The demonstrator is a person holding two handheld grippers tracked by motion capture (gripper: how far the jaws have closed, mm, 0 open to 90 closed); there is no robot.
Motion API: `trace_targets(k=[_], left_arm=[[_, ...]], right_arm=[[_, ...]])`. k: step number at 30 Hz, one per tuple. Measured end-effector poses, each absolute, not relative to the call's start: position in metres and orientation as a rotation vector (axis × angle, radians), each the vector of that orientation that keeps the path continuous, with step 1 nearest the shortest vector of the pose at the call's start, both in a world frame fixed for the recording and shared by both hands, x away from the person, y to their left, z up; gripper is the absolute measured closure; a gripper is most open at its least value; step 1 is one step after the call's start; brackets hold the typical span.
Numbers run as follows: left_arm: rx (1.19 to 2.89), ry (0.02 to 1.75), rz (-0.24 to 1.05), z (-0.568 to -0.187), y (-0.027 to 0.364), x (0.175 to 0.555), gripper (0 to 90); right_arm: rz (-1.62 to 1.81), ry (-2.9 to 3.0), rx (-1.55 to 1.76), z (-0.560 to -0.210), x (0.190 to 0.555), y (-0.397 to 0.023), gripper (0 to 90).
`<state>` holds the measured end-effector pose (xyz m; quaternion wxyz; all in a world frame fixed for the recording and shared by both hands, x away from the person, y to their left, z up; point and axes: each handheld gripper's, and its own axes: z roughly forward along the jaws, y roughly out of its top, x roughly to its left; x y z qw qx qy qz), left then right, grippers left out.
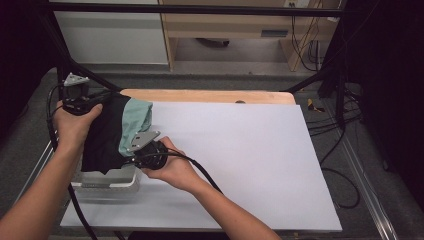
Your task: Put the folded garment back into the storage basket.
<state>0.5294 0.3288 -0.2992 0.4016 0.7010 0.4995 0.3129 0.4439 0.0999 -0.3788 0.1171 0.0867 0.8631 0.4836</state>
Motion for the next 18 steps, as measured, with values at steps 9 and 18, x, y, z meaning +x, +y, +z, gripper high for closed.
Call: trace_targets(k=[9, 18], left_arm=[[1.768, 1.274, 0.792, -0.3009, 0.3337, 0.529, 75.4], [1.766, 1.285, 0.791, -0.303, 0.3389, 0.5284, 75.4]], right_arm=[[1.412, 2.529, 0.244, -0.3784, 0.4431, 0.1057, 81.8], [1.407, 2.532, 0.238, -0.3797, 0.4425, 0.1104, 81.8]])
